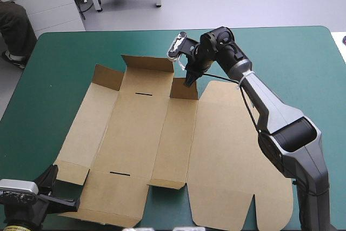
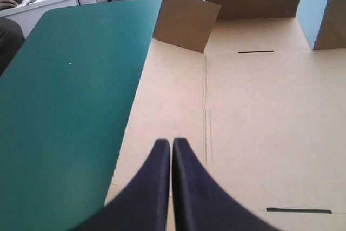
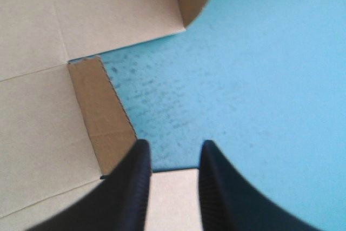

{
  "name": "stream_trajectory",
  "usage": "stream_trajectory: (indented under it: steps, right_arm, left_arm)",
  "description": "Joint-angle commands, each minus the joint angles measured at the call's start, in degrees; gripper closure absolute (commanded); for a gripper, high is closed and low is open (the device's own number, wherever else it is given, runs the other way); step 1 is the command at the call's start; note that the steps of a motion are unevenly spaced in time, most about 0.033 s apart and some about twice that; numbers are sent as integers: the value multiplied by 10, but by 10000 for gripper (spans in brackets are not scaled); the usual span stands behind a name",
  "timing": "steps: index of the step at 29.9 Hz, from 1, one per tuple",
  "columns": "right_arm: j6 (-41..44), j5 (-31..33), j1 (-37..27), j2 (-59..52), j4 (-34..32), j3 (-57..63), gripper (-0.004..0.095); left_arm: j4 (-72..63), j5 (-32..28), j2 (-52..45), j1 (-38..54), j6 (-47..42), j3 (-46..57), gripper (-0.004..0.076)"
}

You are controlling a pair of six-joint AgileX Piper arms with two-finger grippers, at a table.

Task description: Fold the box

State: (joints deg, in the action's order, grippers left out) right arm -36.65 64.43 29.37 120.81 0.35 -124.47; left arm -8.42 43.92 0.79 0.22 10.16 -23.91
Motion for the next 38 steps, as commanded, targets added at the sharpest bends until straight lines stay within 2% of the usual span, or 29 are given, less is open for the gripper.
stream_trajectory:
  steps: [1, 3, 5, 10, 13, 18, 24, 28, 31, 38]
  right_arm:
    - [133, 16, -17, -37, -33, -28, 909]
    - [214, 31, -32, -38, -36, -28, 909]
    - [256, 56, -52, -38, -19, -28, 909]
    - [291, 74, -91, -57, 26, -5, 909]
    - [292, 73, -106, -83, 28, 32, 909]
    - [292, 31, -115, -157, 38, 137, 909]
    - [298, -113, -118, -275, 45, 353, 909]
    - [298, -177, -121, -351, 50, 486, 923]
    - [301, -208, -121, -402, 57, 560, 928]
    - [295, -251, -121, -510, 109, 686, 928]
  left_arm:
    - [-7, -45, 8, -4, -5, -10, 681]
    - [-7, -45, 8, -4, -5, -10, 625]
    - [-7, -45, 8, -4, -5, -10, 543]
    - [-3, -45, 8, -4, -14, -10, 342]
    - [14, -45, 9, -4, -37, -10, 272]
    - [61, -49, 25, -4, -39, -10, 267]
    - [74, -80, 98, -3, -39, -27, 267]
    - [99, -83, 174, -3, -39, -77, 267]
    - [131, -66, 251, -3, -39, -130, 267]
    - [148, 20, 436, -3, -39, -254, 267]
